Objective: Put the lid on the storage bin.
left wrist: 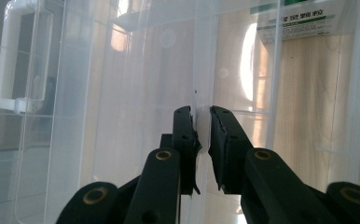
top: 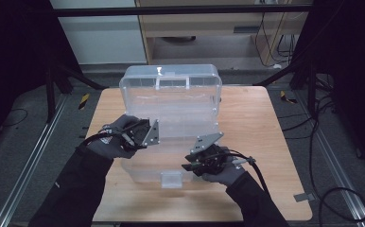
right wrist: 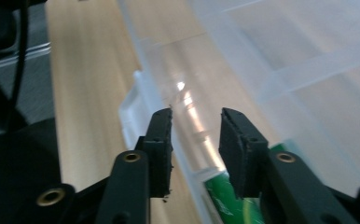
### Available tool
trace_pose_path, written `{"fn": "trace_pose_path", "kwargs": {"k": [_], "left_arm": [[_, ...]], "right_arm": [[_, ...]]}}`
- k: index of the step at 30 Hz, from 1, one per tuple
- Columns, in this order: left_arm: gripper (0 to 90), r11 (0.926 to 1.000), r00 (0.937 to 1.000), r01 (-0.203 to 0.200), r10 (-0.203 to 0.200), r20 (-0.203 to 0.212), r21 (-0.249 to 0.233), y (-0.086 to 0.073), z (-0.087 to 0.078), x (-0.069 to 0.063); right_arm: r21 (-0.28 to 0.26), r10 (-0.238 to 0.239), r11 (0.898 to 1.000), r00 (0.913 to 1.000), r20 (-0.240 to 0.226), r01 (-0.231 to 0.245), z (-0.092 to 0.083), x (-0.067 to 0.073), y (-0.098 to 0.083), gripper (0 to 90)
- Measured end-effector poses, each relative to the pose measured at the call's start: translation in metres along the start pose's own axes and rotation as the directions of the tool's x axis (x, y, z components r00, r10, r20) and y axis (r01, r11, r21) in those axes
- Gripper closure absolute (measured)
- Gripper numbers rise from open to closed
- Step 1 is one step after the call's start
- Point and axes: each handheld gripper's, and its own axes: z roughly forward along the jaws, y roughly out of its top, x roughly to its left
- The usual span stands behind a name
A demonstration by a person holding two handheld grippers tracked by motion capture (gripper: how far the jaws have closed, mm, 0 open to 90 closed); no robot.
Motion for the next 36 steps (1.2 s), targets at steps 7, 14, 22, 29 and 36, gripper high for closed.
{"fn": "trace_pose_path", "kwargs": {"k": [7,14,22,29,36], "left_arm": [[79.7,0.9999,0.9999,0.011,-0.011,0.005,0.007,0.0,-0.001,0.0],[79.5,0.9998,0.9999,0.017,-0.017,0.004,0.007,0.001,0.0,0.0],[79.3,0.9997,0.9998,0.02,-0.02,0.006,0.01,0.001,0.0,0.0],[79.2,0.9997,0.9996,0.026,-0.026,0.008,0.005,0.0,-0.001,-0.001],[79.0,0.9996,0.9996,0.026,-0.026,0.01,-0.011,0.0,0.0,-0.002]], "right_arm": [[-0.048,0.047,0.998,0.9971,0.059,-0.045,-0.013,-0.004,-0.01,80.5],[-0.091,0.093,0.992,0.9935,0.065,-0.087,-0.029,-0.009,-0.018,90.0],[-0.145,0.111,0.984,0.9916,0.067,-0.1,-0.045,-0.011,-0.019,90.0],[-0.271,0.158,0.954,0.9842,0.08,-0.131,-0.067,-0.018,-0.011,90.0],[-0.393,0.235,0.903,0.9649,0.117,-0.173,-0.083,-0.034,-0.004,90.0]]}}
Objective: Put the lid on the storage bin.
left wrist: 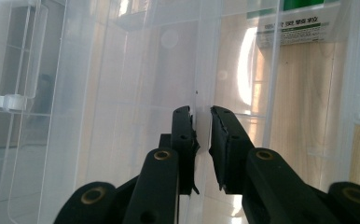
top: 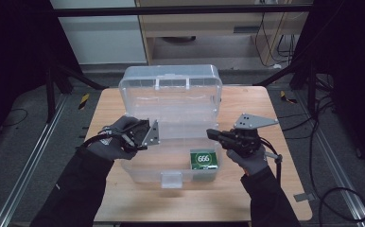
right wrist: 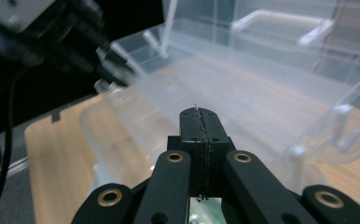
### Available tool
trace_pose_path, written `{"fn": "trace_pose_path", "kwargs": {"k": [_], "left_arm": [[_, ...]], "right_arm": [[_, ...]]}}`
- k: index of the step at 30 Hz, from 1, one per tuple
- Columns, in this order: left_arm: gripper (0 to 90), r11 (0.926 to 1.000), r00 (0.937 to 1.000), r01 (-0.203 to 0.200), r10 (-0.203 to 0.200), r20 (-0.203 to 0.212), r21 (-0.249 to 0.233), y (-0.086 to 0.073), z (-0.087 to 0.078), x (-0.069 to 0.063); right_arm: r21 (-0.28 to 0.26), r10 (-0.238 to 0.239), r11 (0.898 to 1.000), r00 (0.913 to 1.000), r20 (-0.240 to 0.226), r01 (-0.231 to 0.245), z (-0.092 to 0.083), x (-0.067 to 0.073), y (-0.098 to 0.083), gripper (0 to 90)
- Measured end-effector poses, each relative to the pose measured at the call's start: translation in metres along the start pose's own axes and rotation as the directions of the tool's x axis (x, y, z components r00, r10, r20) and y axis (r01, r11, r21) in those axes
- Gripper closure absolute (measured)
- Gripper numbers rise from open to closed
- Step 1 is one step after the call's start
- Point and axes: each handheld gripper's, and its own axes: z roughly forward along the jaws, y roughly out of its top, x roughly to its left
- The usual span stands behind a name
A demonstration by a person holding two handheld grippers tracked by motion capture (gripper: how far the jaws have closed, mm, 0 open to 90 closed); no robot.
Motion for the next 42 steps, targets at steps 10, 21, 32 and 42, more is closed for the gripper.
{"fn": "trace_pose_path", "kwargs": {"k": [10,21,32,42], "left_arm": [[78.9,0.9999,0.9999,0.008,-0.008,0.008,-0.009,-0.001,0.0,-0.003],[78.8,0.9995,0.9996,0.014,-0.013,0.025,-0.029,-0.005,-0.001,-0.008],[78.4,0.9991,0.9994,0.017,-0.016,0.032,-0.039,-0.006,-0.001,-0.01],[78.5,0.999,0.9993,0.014,-0.012,0.035,-0.043,-0.007,0.0,-0.013]], "right_arm": [[-0.012,0.066,0.998,0.9934,0.093,-0.065,0.016,-0.026,0.007,90.0],[-0.022,0.116,0.993,0.9839,0.136,-0.114,0.025,-0.042,0.01,90.0],[-0.028,0.144,0.99,0.9755,0.166,-0.141,0.022,-0.054,0.01,90.0],[-0.031,0.152,0.988,0.9718,0.18,-0.149,0.022,-0.059,0.012,90.0]]}}
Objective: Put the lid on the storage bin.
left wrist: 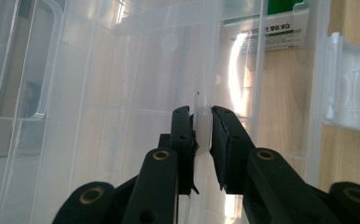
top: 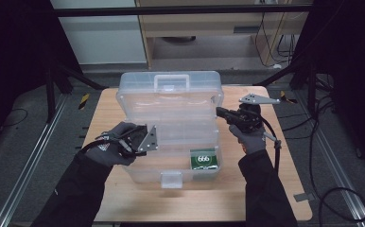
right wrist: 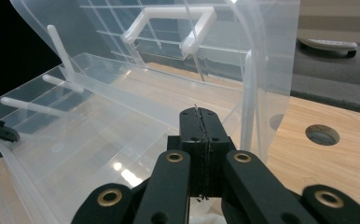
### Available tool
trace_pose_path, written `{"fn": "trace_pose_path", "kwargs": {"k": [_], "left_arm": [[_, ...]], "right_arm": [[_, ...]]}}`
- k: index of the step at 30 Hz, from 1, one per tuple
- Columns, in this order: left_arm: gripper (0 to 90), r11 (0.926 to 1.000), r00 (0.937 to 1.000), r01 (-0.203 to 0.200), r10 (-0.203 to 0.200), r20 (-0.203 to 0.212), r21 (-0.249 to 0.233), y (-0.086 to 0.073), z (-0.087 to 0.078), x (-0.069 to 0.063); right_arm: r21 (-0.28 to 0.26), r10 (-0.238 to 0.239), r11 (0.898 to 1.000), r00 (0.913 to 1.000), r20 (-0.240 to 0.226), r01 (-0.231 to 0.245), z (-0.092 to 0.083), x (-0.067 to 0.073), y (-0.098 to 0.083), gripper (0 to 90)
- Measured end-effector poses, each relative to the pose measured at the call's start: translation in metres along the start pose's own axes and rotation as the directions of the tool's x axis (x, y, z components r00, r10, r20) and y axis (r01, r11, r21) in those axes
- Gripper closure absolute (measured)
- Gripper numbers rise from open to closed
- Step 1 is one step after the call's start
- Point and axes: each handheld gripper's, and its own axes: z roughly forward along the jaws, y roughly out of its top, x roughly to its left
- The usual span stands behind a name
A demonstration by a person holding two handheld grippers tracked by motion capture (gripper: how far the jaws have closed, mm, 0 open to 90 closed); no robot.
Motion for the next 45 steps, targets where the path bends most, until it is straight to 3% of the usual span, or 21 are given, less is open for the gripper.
{"fn": "trace_pose_path", "kwargs": {"k": [20,32,35,39,42,45], "left_arm": [[78.0,0.9999,0.9996,-0.001,0.001,0.027,-0.015,-0.003,0.001,-0.003],[76.8,0.9995,0.9994,0.009,-0.008,0.033,-0.031,-0.005,0.002,-0.005],[72.2,0.9986,0.9992,0.027,-0.025,0.03,-0.045,-0.006,0.004,-0.005],[66.3,0.992,0.9959,0.083,-0.08,0.044,-0.095,-0.007,0.006,-0.004],[60.6,0.9801,0.989,0.14,-0.132,0.065,-0.14,-0.009,0.006,-0.002],[56.6,0.9681,0.9827,0.174,-0.159,0.094,-0.18,-0.01,0.006,-0.002]], "right_arm": [[0.018,-0.001,1.0,0.9999,0.017,0.0,-0.001,-0.005,-0.002,90.0],[0.028,0.0,1.0,1.0,-0.009,0.0,-0.004,-0.004,-0.004,90.0],[0.031,-0.002,1.0,0.9999,-0.013,0.003,-0.005,-0.004,-0.006,90.0],[0.03,-0.007,1.0,0.9998,-0.019,0.007,-0.007,-0.003,-0.006,89.7],[0.031,-0.009,0.999,0.9998,-0.02,0.01,-0.007,-0.002,-0.006,89.4],[0.035,-0.015,0.999,0.9997,-0.021,0.015,-0.007,-0.001,-0.006,89.2]]}}
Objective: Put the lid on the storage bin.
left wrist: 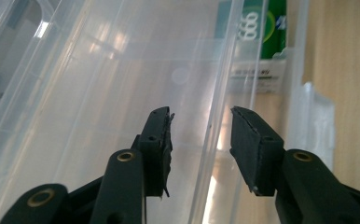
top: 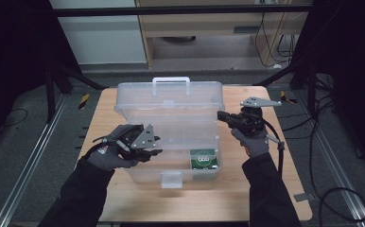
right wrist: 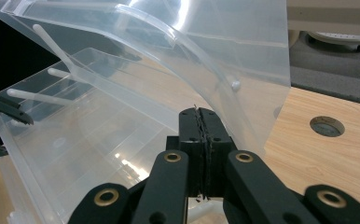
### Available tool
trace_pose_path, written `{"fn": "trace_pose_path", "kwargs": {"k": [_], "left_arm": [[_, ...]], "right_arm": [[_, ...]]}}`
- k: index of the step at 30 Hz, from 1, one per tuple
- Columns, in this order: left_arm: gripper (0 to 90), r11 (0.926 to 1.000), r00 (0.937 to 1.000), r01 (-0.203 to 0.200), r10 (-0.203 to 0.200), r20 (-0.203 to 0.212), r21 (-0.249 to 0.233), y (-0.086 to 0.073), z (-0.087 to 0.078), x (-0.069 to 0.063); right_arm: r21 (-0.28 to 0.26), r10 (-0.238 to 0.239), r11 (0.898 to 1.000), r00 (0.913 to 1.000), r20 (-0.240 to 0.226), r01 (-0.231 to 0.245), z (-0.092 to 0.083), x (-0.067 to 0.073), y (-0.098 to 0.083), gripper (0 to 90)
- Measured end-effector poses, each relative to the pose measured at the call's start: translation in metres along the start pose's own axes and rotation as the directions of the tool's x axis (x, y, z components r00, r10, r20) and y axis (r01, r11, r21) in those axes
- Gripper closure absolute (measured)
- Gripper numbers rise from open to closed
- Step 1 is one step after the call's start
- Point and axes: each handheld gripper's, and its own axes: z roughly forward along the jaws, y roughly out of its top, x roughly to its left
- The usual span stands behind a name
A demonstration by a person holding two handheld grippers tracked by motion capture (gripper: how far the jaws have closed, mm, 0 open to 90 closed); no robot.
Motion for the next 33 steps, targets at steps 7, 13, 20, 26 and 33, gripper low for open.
{"fn": "trace_pose_path", "kwargs": {"k": [7,13,20,26,33], "left_arm": [[53.3,0.9932,0.9965,0.083,-0.082,0.019,-0.081,0.0,0.001,-0.003],[53.7,0.9824,0.9905,0.137,-0.137,0.008,-0.127,0.0,0.0,-0.006],[58.5,0.9581,0.9767,0.207,-0.214,-0.017,-0.198,-0.002,-0.009,-0.009],[62.0,0.9282,0.9582,0.271,-0.285,-0.021,-0.255,-0.011,-0.012,-0.009],[63.7,0.9016,0.9399,0.314,-0.339,-0.037,-0.298,-0.018,-0.012,-0.01]], "right_arm": [[0.015,-0.002,1.0,1.0,-0.002,0.002,0.0,0.0,-0.001,89.3],[0.026,-0.013,1.0,0.9999,-0.007,0.013,-0.002,0.003,-0.001,90.0],[0.056,-0.033,0.998,0.9995,-0.006,0.033,-0.006,0.006,-0.003,90.0],[0.069,-0.044,0.997,0.999,-0.009,0.044,-0.008,0.01,-0.005,90.0],[0.082,-0.056,0.995,0.9984,0.002,0.055,-0.009,0.012,-0.005,90.0]]}}
